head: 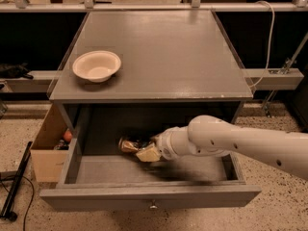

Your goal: Pick orange can from top drawer and place on counter

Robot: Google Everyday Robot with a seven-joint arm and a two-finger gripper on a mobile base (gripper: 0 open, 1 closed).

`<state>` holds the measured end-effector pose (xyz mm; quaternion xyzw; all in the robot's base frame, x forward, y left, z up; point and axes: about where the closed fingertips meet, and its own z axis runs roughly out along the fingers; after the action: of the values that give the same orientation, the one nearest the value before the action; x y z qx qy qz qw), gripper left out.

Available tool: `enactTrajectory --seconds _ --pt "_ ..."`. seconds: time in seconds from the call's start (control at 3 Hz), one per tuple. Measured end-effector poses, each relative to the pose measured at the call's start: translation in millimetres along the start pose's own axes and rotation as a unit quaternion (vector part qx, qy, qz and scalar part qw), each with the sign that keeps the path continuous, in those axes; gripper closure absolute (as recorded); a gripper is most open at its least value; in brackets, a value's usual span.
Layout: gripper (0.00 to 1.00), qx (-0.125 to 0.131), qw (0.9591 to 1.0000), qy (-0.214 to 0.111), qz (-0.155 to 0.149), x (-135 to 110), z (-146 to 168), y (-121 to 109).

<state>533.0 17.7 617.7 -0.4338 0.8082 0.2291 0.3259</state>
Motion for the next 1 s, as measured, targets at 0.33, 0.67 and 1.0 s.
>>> enactTrajectory --seconds 0.33,0.67,1.0 --pt "1.0 0.006 0.9998 0.015 0.013 -2 -15 -5" --pt "1.0 0.029 0.9984 0.036 0.034 -9 -60 -18" --pt "1.0 0.052 0.9966 0.055 0.034 -18 -122 -26"
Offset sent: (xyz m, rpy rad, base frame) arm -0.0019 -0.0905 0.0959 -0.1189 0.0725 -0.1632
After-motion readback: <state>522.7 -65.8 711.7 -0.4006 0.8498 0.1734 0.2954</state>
